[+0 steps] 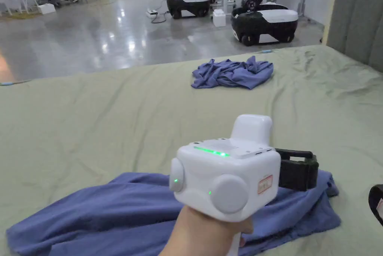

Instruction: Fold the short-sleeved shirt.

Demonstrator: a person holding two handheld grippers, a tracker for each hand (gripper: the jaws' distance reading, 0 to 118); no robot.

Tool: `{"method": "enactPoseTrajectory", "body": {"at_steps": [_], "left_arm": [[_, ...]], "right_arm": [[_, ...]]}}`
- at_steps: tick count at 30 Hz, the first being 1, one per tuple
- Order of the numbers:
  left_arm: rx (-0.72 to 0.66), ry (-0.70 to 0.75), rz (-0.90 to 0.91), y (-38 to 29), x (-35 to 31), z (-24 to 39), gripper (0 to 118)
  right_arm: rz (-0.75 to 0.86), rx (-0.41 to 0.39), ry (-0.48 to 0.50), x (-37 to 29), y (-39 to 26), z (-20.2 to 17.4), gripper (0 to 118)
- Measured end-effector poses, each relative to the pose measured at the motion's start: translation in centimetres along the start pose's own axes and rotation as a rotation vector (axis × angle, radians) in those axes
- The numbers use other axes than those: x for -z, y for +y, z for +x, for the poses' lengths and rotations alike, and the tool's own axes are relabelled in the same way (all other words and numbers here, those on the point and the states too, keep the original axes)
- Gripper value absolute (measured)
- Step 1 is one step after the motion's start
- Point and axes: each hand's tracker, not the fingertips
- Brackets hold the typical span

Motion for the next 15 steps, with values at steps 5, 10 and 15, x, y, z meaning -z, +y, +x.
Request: {"method": "enactPoseTrajectory", "body": {"at_steps": [5,10,15], "left_arm": [[-0.016,0.318,0.208,-3.7,-18.7,-7.3,107],[-0.158,0.601,0.219,-8.4,-29.3,-13.3,0],[-0.238,0.705,0.103,-13.5,-30.2,-17.0,0]], "right_arm": [[0.029,-0.056,0.042,3.0,-0.2,-1.9,2],[-0.027,-0.176,0.030,6.1,-1.9,-5.4,2],[-0.075,-0.201,0.112,7.1,-2.3,-8.2,2]]}}
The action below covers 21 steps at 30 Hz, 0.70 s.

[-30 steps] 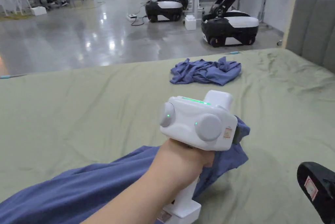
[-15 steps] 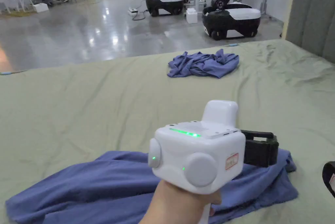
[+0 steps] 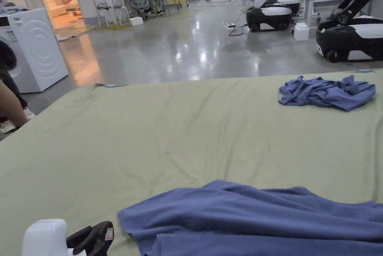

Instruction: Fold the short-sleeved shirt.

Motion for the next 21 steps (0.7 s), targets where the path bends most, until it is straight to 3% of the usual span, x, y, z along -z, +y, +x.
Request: {"method": "enactPoseTrajectory", "body": {"at_steps": [5,6,7,8,9,11,15,17,18,19,20,21], "left_arm": [[-0.007,-0.074,-0.055,2.5,8.2,-3.8,0],[-0.007,-0.046,-0.050,3.0,10.4,-4.2,9],[0.029,-0.001,-0.097,3.6,12.8,-4.5,63],[0.043,0.001,-0.152,4.0,15.5,-5.0,109],[0.041,-0.021,-0.202,4.0,18.0,-5.5,118],[0.037,0.051,-0.401,3.2,22.3,-6.1,118],[0.037,0.090,-0.470,1.2,25.0,-6.1,118],[0.073,0.117,-0.432,0.7,23.8,-5.1,103],[0.098,0.124,-0.359,0.9,22.6,-4.4,78],[0.112,0.082,-0.339,1.2,21.9,-3.6,9],[0.096,-0.005,-0.379,1.0,21.3,-2.8,1],[0.102,0.020,-0.363,0.9,20.8,-1.9,1]], "right_arm": [[-0.033,-0.010,0.009,0.9,-0.1,-0.5,2],[-0.039,-0.011,0.008,0.9,-0.2,-0.3,2],[-0.046,-0.011,0.009,1.1,-0.1,-0.3,2],[-0.052,-0.010,0.011,1.2,-0.1,-0.2,2],[-0.057,-0.011,0.008,1.4,0.0,-0.2,2],[-0.062,-0.008,-0.001,1.7,-0.2,0.0,2],[-0.074,0.013,-0.001,2.0,-0.5,0.5,2],[-0.086,0.016,-0.007,2.3,-0.8,0.6,2],[-0.092,0.015,-0.011,2.4,-0.9,0.7,2],[-0.099,0.014,-0.015,2.6,-1.1,0.8,2],[-0.113,0.015,-0.017,2.9,-1.3,0.9,2],[-0.124,0.016,-0.018,3.1,-1.5,1.0,2]]}}
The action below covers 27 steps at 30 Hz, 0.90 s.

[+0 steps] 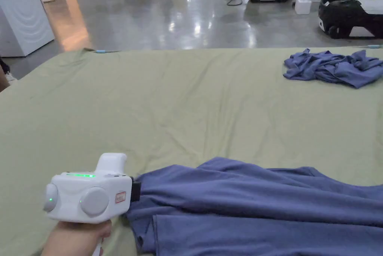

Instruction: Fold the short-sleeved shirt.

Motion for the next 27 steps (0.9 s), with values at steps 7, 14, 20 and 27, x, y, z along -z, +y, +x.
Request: {"method": "enactPoseTrajectory", "body": {"at_steps": [7,14,20,27], "left_arm": [[0.060,-0.096,0.138,0.0,-3.8,3.7,1],[0.002,-0.127,0.221,1.1,-7.1,3.8,1],[-0.017,-0.094,0.215,1.5,-7.3,3.1,1],[0.003,-0.102,0.223,2.1,-8.7,3.3,1]], "right_arm": [[-0.188,0.160,-0.071,2.9,-3.7,5.1,2],[-0.485,0.292,-0.083,10.1,-7.9,14.0,108],[-0.577,0.244,-0.064,13.8,-8.9,14.0,101],[-0.448,0.199,0.035,10.6,-5.7,12.2,6]]}}
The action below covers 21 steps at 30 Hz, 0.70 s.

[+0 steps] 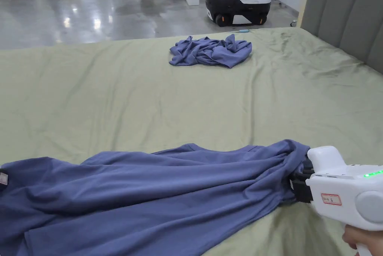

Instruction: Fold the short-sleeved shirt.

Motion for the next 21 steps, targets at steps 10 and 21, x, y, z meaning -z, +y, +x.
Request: {"method": "enactPoseTrajectory", "body": {"at_steps": [10,21], "left_arm": [[-0.024,0.057,0.235,10.5,-10.5,-4.6,1],[-0.037,0.176,0.345,26.3,-13.8,-9.8,1]], "right_arm": [[0.346,-0.021,-0.016,-18.0,8.9,1.0,6],[0.574,-0.144,-0.146,-23.2,28.2,-0.5,6]]}}
